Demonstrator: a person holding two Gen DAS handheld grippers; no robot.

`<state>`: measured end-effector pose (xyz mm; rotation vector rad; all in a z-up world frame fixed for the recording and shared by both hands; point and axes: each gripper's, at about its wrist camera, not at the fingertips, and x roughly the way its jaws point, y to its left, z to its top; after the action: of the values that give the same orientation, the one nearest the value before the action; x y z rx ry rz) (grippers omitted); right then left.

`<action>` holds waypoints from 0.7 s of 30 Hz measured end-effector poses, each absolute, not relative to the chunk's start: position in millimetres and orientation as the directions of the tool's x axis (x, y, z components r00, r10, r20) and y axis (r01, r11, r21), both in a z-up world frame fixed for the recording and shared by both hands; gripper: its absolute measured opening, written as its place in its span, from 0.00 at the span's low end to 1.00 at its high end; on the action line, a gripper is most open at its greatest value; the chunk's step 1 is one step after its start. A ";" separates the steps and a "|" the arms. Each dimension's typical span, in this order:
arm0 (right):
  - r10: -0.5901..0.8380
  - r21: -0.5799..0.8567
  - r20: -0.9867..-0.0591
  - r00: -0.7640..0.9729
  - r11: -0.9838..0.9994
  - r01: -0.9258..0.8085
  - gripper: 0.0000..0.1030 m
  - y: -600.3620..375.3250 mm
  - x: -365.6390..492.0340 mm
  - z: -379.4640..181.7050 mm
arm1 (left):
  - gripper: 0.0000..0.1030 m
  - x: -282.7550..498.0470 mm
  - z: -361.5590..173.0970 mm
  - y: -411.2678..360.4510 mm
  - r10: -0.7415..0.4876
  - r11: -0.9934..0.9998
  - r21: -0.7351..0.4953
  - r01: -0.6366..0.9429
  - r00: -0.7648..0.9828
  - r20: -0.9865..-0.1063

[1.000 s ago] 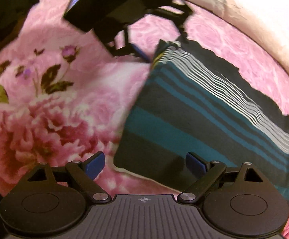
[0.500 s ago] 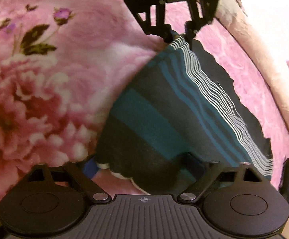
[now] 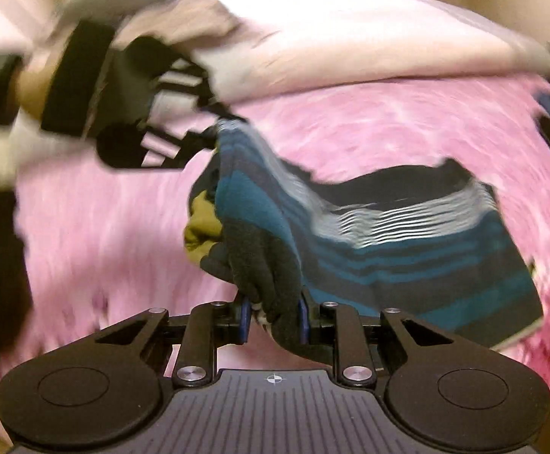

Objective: Fold clothes

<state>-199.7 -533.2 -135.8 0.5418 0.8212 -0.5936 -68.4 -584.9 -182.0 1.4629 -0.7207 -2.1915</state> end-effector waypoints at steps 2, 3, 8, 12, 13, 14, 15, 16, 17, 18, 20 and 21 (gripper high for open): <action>-0.292 0.270 -0.772 0.565 0.654 0.706 0.22 -559.4 -222.1 -125.5 | 0.17 -96.6 -168.6 -601.3 -0.594 -0.778 0.627 0.043 -0.375 -0.712; -0.301 0.296 -0.761 0.575 0.628 0.720 0.22 -572.5 -232.9 -121.5 | 0.17 -113.2 -166.2 -611.6 -0.589 -0.781 0.624 0.037 -0.376 -0.715; -0.316 0.398 -0.731 0.604 0.522 0.754 0.22 -644.3 -288.5 -121.9 | 0.17 -199.4 -167.1 -665.8 -0.548 -0.812 0.583 0.018 -0.367 -0.752; -0.287 0.479 -0.732 0.618 0.428 0.767 0.22 -702.7 -332.9 -148.5 | 0.18 -255.1 -200.4 -701.9 -0.492 -0.848 0.529 -0.022 -0.338 -0.802; -0.281 0.496 -0.734 0.619 0.401 0.770 0.22 -715.0 -344.2 -155.6 | 0.18 -266.4 -209.9 -710.2 -0.476 -0.858 0.512 -0.028 -0.330 -0.815; -0.275 0.512 -0.735 0.619 0.374 0.773 0.22 -724.6 -354.6 -163.3 | 0.18 -280.8 -220.5 -719.5 -0.456 -0.871 0.491 -0.031 -0.322 -0.830; -0.269 0.526 -0.737 0.620 0.349 0.776 0.22 -733.1 -365.1 -170.8 | 0.18 -290.4 -230.8 -725.4 -0.439 -0.882 0.471 -0.033 -0.313 -0.843; -0.265 0.535 -0.739 0.619 0.327 0.779 0.22 -735.5 -376.1 -176.8 | 0.18 -299.5 -240.5 -730.5 -0.422 -0.890 0.454 -0.042 -0.304 -0.854; -0.259 0.545 -0.742 0.619 0.305 0.781 0.22 -740.7 -384.2 -183.8 | 0.18 -308.6 -250.1 -735.6 -0.405 -0.898 0.438 -0.051 -0.296 -0.865; -0.255 0.553 -0.744 0.617 0.282 0.784 0.22 -746.2 -391.0 -192.6 | 0.18 -315.5 -258.9 -738.8 -0.389 -0.904 0.424 -0.064 -0.290 -0.874; -0.245 0.572 -0.748 0.616 0.232 0.787 0.22 -755.9 -404.3 -210.6 | 0.18 -326.3 -274.9 -743.7 -0.358 -0.915 0.394 -0.083 -0.277 -0.892; -0.242 0.579 -0.751 0.615 0.206 0.789 0.22 -758.6 -410.1 -219.6 | 0.18 -331.3 -281.6 -747.2 -0.346 -0.921 0.380 -0.085 -0.271 -0.898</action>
<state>-410.1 -758.6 -219.6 1.1500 0.5762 -0.7755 -331.3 -747.2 -281.6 1.7841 -0.5377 -2.3171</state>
